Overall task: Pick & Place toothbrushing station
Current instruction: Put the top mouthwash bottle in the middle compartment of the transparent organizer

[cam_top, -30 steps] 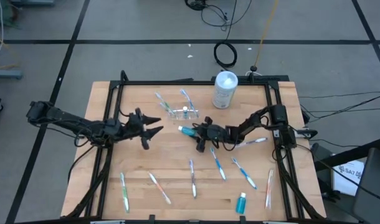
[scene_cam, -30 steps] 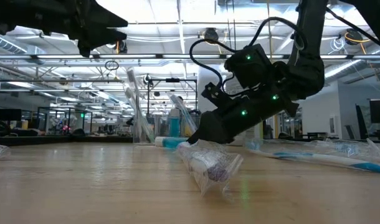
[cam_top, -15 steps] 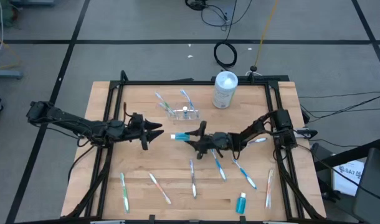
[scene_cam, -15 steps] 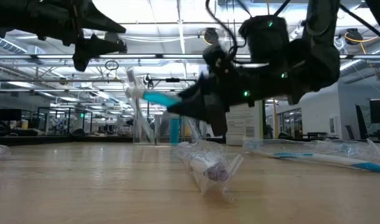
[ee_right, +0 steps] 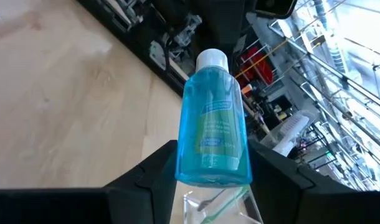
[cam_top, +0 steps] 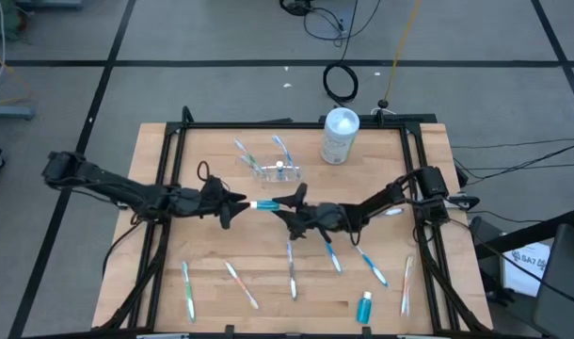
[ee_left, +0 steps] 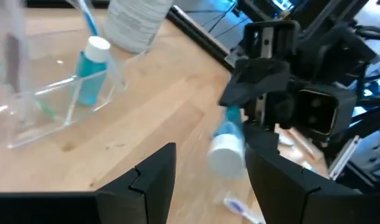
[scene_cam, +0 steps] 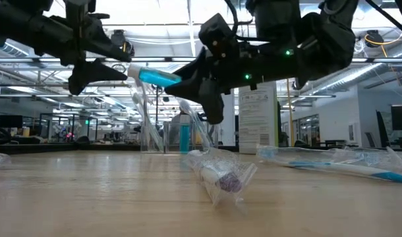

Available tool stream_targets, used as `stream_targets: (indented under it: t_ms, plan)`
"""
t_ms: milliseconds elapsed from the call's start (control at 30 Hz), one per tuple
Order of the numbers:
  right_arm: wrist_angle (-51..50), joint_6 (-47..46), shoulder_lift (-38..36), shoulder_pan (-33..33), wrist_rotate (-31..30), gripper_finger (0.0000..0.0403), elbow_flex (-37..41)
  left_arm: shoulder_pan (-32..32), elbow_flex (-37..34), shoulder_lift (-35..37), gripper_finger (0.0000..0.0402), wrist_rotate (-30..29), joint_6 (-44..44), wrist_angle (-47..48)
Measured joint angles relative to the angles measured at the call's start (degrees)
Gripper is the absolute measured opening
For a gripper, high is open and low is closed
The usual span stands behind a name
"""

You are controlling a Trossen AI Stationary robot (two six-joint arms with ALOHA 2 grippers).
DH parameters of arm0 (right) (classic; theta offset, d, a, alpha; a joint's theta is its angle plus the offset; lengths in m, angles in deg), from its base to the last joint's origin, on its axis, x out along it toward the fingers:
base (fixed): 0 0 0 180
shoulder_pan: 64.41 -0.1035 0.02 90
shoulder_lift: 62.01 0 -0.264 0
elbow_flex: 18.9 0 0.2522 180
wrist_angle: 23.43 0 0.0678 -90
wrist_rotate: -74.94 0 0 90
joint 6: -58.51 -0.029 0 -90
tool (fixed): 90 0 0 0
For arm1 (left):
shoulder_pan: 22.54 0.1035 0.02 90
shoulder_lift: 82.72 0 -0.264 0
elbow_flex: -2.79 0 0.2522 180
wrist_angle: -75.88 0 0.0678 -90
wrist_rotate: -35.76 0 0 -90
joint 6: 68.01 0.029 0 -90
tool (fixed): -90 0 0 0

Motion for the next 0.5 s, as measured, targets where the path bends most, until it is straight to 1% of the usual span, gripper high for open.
stream_targets:
  t_ms: [200,267,500]
  plan:
    - [-1.7,-0.1,0.0,0.4,0.0,0.0164,-1.0,0.2,0.0,-5.4,0.0198,0.6,0.2,-6.4]
    - [-1.6,-1.0,0.0,0.5,0.0,0.0164,-1.1,0.2,0.0,-5.8,0.0198,0.9,0.1,-7.9]
    - [-1.6,-1.5,0.0,0.7,0.0,0.0164,-1.1,0.8,0.0,-5.8,0.0198,0.9,0.2,-7.7]
